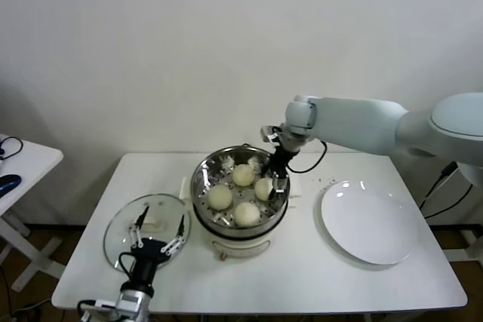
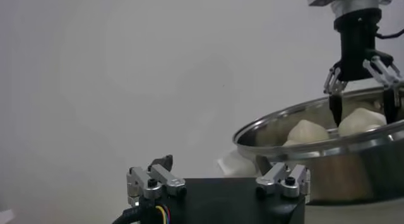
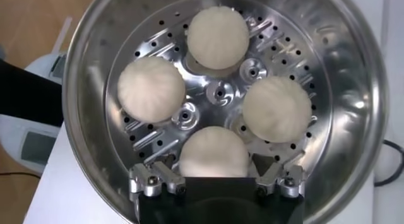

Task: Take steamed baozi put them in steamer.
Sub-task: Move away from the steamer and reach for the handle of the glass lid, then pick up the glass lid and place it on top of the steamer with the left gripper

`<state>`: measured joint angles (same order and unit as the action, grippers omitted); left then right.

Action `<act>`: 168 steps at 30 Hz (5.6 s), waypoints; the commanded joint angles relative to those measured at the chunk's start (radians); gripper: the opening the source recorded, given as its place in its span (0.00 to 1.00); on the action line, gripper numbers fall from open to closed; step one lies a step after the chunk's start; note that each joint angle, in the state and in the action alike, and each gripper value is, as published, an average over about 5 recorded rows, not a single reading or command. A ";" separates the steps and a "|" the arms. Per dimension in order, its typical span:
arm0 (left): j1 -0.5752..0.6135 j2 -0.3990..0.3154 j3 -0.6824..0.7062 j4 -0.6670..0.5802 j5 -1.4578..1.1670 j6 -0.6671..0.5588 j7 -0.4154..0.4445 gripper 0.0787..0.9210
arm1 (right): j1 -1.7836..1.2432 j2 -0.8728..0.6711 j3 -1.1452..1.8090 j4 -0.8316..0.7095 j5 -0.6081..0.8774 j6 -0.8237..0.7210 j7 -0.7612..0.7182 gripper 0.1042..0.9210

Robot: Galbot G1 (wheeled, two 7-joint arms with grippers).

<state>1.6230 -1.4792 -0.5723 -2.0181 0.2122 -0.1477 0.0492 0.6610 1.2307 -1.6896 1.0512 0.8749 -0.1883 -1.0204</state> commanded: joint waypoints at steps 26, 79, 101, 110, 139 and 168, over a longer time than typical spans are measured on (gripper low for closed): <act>0.028 -0.007 -0.008 -0.046 0.155 -0.028 -0.062 0.88 | -0.821 -0.777 1.286 0.449 -0.207 0.138 0.430 0.88; -0.167 0.019 -0.129 0.322 1.366 0.086 -0.132 0.88 | -2.041 -0.200 2.354 0.648 -0.363 0.450 0.804 0.88; -0.272 0.037 -0.124 0.430 1.267 0.085 -0.140 0.88 | -2.027 -0.176 2.382 0.645 -0.412 0.447 0.798 0.88; -0.321 0.046 -0.113 0.475 1.242 0.083 -0.156 0.88 | -2.043 -0.171 2.405 0.637 -0.417 0.453 0.786 0.88; -0.388 0.046 -0.112 0.579 1.226 0.084 -0.215 0.88 | -2.052 -0.130 2.427 0.627 -0.449 0.461 0.759 0.88; -0.346 0.043 -0.107 0.526 1.196 0.116 -0.242 0.09 | -2.036 -0.116 2.417 0.610 -0.454 0.460 0.744 0.88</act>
<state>1.2498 -1.4389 -0.6832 -1.4226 1.4247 -0.0661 -0.1910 -1.3791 1.1204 0.7321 1.6626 0.4204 0.2729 -0.2767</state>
